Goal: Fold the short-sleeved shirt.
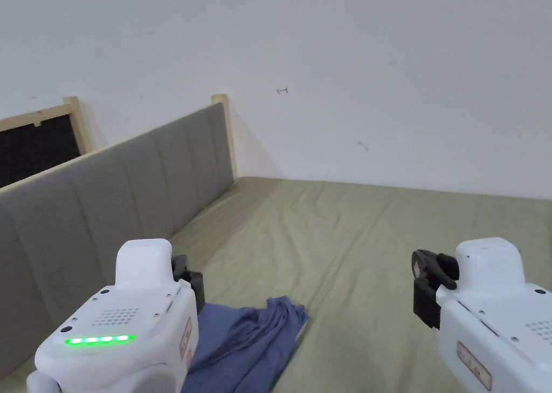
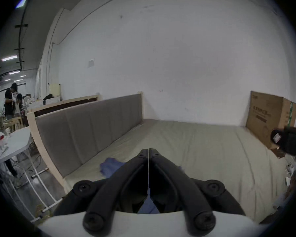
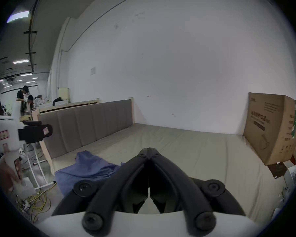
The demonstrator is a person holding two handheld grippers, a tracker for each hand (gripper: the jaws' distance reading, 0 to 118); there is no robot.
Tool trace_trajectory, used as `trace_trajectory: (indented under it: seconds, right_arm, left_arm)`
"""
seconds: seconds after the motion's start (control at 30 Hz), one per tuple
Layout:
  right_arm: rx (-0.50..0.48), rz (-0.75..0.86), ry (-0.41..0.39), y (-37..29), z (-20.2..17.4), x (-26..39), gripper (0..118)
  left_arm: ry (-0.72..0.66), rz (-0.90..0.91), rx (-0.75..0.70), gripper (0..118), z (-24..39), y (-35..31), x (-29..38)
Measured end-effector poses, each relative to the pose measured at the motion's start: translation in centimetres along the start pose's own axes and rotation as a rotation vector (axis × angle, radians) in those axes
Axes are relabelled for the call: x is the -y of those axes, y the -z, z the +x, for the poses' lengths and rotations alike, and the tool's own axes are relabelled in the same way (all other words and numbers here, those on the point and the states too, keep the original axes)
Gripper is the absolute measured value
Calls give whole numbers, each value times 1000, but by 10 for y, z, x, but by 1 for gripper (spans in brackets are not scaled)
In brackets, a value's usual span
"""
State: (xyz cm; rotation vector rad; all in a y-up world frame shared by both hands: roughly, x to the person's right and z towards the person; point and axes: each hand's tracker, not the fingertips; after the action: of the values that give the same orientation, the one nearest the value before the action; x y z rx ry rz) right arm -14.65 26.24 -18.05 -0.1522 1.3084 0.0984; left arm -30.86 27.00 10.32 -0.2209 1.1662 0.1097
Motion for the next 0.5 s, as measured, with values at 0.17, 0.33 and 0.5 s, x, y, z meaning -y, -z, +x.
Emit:
trace_trajectory:
  seconds: [0.17, 0.33, 0.5]
  right_arm:
    - [6, -74, -25, -1, 15, 18, 0]
    - [78, -140, 16, 1, 43, 36, 0]
    - [121, -212, 21, 6, 64, 47, 0]
  left_arm:
    - [52, -450, 80, 0, -48, 78, 35]
    - [-119, -674, 134, 6, -77, 158, 88]
    - [-201, -802, 133, 105, -78, 230, 132]
